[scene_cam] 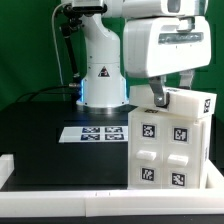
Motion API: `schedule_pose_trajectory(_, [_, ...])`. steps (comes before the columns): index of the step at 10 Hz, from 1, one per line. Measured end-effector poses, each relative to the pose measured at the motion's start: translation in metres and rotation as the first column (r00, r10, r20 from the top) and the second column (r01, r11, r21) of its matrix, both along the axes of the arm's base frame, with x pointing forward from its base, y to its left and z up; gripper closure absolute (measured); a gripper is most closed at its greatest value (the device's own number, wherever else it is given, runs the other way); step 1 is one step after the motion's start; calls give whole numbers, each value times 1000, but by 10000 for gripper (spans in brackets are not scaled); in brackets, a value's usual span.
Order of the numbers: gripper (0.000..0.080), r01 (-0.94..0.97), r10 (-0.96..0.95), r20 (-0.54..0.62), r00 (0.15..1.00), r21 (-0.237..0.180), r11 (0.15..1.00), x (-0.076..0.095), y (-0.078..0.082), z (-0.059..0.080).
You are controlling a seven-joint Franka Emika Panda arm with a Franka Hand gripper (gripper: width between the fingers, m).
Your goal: Assemble cabinet
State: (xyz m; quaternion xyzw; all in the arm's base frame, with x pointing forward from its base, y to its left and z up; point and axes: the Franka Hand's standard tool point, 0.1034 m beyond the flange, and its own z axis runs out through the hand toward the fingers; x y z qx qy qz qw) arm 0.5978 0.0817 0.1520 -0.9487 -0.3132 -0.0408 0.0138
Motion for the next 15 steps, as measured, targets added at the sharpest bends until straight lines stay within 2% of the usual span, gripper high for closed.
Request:
schedule_pose_trajectory(3, [243,241,-241,-4,971,35,970,1,-1,0])
schedule_pose_trajectory(6, [243,408,-408,-20,913,45,912,1,-2,0])
schedule_pose_trajectory(9, [243,605,-604,-43,796,54,794,1,-3,0])
schedule_pose_trajectory(12, [243,826,-830,-39,557,126,549,0,-5,-1])
schedule_pose_trajectory(14, [242,894,-903,-52,427,171,413,0,-6,-1])
schedule_pose_trajectory(15, [242,936,-943,-87,320,181,301,0,-6,-1])
